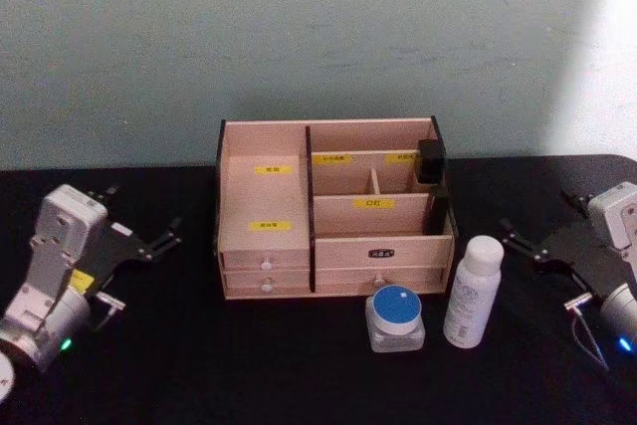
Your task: Pick up the facial cleanser and watermelon frost from the table and place them into the tiered storage box.
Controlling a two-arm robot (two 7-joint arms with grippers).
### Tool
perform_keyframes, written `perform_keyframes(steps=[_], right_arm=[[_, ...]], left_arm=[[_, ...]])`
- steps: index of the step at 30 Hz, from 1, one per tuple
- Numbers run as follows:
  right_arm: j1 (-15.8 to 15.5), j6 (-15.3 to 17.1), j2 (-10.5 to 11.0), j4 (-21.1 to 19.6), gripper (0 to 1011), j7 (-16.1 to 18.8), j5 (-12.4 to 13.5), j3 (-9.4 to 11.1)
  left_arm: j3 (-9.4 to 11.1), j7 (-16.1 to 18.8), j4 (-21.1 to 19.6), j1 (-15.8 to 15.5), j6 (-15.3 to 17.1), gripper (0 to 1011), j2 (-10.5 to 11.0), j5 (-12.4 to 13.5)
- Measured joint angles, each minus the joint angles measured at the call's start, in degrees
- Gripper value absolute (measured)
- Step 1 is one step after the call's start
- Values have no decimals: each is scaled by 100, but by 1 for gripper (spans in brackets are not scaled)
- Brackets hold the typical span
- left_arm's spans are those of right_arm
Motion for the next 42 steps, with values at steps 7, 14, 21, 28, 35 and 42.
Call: perform_keyframes(steps=[7, 14, 21, 28, 35, 42], right_arm=[[0, 0, 0, 0, 1002, 0, 0, 0], [0, 0, 0, 0, 1003, 0, 0, 0], [0, 0, 0, 0, 1003, 0, 0, 0], [0, 0, 0, 0, 1002, 0, 0, 0], [0, 0, 0, 0, 1003, 0, 0, 0], [0, 0, 0, 0, 1003, 0, 0, 0]], left_arm=[[0, 0, 0, 0, 0, 1001, 0, 0], [0, 0, 0, 0, 0, 1001, 0, 0], [0, 0, 0, 0, 0, 1001, 0, 0], [0, 0, 0, 0, 0, 1001, 0, 0], [0, 0, 0, 0, 0, 1001, 0, 0], [0, 0, 0, 0, 0, 1001, 0, 0]])
